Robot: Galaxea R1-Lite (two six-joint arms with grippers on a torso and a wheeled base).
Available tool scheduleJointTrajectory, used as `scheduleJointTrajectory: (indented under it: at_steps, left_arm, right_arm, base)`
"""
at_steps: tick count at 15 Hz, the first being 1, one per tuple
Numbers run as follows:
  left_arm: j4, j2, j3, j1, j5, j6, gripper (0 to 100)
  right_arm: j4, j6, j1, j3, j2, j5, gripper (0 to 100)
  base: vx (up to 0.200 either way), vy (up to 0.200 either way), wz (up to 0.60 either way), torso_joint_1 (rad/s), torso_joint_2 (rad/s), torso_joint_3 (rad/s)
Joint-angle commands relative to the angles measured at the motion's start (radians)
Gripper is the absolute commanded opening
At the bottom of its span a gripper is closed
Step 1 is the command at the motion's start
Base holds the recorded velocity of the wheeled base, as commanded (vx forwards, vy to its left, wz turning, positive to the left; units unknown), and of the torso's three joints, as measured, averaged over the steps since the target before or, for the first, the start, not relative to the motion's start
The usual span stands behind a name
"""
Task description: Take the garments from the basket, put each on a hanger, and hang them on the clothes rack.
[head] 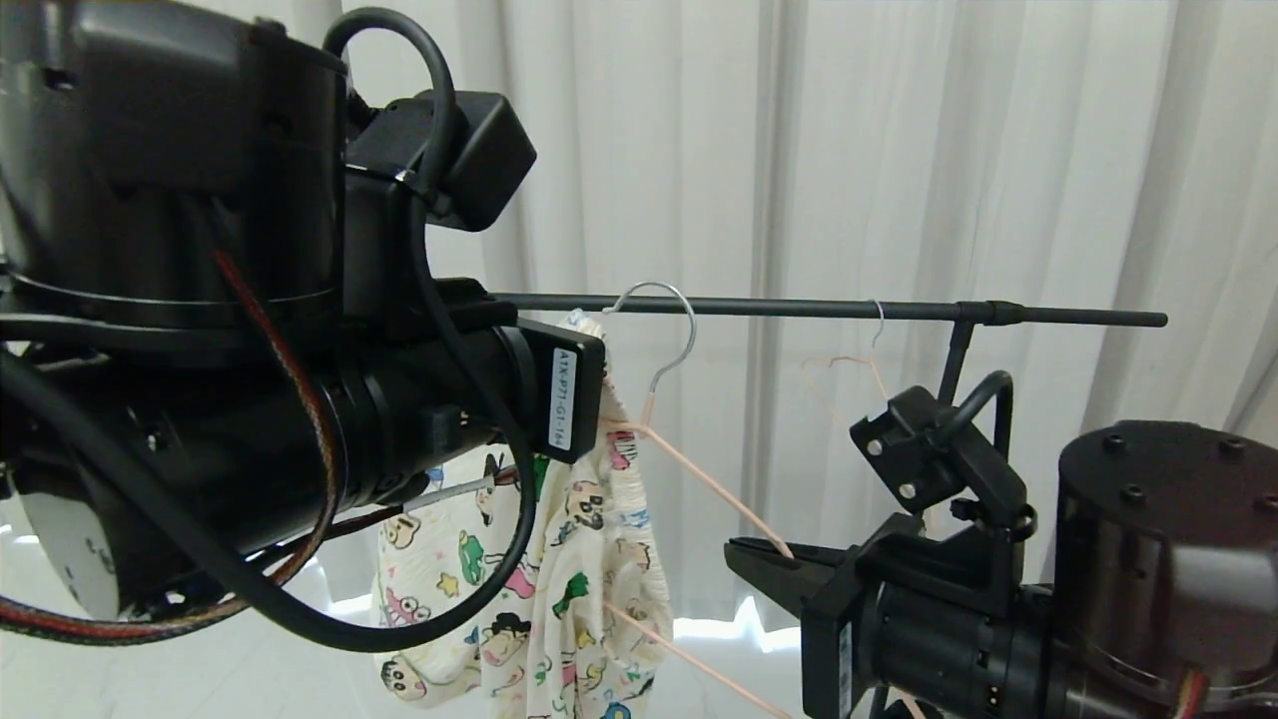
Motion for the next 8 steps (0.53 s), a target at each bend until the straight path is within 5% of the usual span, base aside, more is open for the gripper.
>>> scheduleJointTrajectory:
  at_steps: [1, 5, 6, 8]
  left_arm:
    - [-0.020, 0.002, 0.017, -0.023, 0.001, 0.001, 0]
    - [-0.023, -0.004, 0.032, -0.023, 0.000, 0.003, 0]
    - [-0.026, -0.005, 0.032, -0.023, 0.001, 0.003, 100]
    - [-0.031, -0.010, 0.030, -0.018, 0.001, 0.004, 100]
  right_arm:
    - [-0.014, 0.018, -0.001, -0.038, 0.057, -0.003, 0]
    - [-0.016, 0.018, -0.006, -0.044, 0.055, -0.011, 0]
    - [-0.016, 0.018, -0.006, -0.044, 0.055, -0.028, 0]
    - [-0.016, 0.020, -0.011, -0.042, 0.053, -0.068, 0]
  base:
    - [0.000, 0.000, 0.00, 0.000, 0.00, 0.000]
    - [0.000, 0.000, 0.00, 0.000, 0.00, 0.000]
    - [0.000, 0.000, 0.00, 0.000, 0.00, 0.000]
    - [0.000, 0.000, 0.00, 0.000, 0.00, 0.000]
